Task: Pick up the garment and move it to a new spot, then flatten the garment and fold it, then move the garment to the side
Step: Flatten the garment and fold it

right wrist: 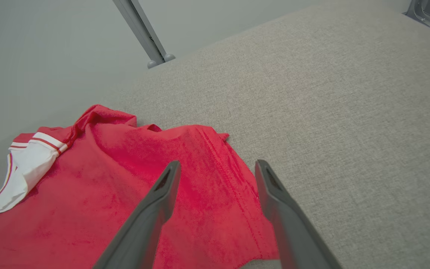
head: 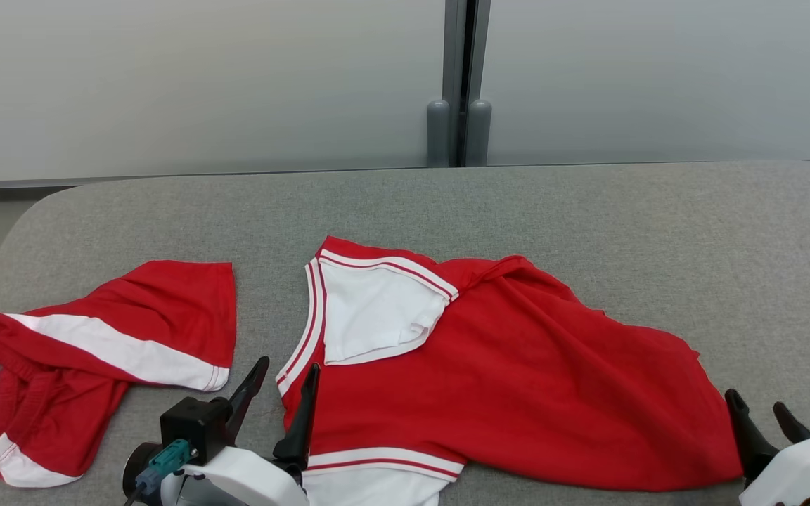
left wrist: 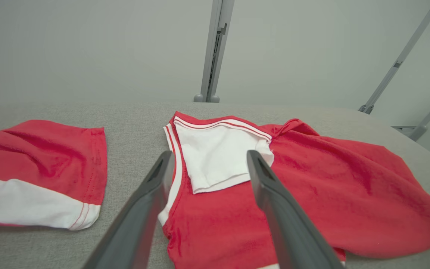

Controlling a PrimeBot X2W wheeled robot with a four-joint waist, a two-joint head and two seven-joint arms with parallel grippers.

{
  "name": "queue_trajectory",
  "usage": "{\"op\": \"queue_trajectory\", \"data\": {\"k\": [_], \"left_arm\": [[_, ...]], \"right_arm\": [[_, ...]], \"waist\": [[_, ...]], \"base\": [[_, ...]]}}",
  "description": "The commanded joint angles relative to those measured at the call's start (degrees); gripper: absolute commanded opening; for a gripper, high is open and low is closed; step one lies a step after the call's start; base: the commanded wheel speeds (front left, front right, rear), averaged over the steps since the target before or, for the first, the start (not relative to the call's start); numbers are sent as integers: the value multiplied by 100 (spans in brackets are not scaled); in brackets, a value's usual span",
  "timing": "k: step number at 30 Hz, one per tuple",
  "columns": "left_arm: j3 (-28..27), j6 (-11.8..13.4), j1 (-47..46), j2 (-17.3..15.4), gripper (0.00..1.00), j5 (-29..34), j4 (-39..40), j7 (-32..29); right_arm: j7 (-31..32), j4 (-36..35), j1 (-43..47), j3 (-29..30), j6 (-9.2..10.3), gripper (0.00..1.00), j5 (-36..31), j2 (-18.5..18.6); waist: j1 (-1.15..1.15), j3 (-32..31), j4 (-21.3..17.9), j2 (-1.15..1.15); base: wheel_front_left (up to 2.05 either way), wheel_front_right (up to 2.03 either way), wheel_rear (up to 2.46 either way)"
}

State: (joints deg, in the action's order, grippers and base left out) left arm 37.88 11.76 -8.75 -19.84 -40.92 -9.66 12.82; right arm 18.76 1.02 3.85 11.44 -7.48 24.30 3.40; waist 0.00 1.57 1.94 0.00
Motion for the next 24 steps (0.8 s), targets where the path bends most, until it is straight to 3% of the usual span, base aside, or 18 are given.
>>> {"op": "queue_trajectory", "data": {"k": [1, 10, 17, 18, 19, 20, 21, 24], "left_arm": [[-17, 29, -23, -26, 100, -25, 9, 24], [27, -15, -171, -15, 100, -8, -17, -17], [51, -52, -248, -13, 100, -24, -56, -41], [52, -44, -253, -17, 100, -24, -59, -45], [54, -46, -259, -20, 100, -23, -60, -45], [60, -51, -268, -22, 100, -20, -61, -47], [62, -53, -275, -21, 100, -19, -62, -46], [60, -35, -284, -26, 100, -25, -66, -42]], "right_arm": [[93, 191, -100, 4, -3, 100, -42, -1], [642, 1338, -931, -49, -3, 100, -286, 101], [605, 2084, -1411, 56, -3, 100, -380, 215], [624, 2185, -1462, 57, -3, 92, -363, 212], [638, 2274, -1511, 52, -3, 76, -339, 218], [631, 2347, -1547, 49, -3, 51, -345, 243], [612, 2410, -1578, 39, -3, 44, -362, 263], [506, 2553, -1630, 16, -3, 6, -344, 287]], "waist": [[0, 36, 5, 0], [0, 213, 110, 0], [0, 331, 273, 0], [0, 348, 292, 0], [0, 361, 311, 0], [0, 375, 334, 0], [0, 384, 354, 0], [0, 394, 400, 0]], "base": [[0, 0, 0], [0, 0, 0], [0, 0, 0], [0, 0, 0], [0, 0, 0], [0, 0, 0], [0, 0, 0], [0, 0, 0]]}}
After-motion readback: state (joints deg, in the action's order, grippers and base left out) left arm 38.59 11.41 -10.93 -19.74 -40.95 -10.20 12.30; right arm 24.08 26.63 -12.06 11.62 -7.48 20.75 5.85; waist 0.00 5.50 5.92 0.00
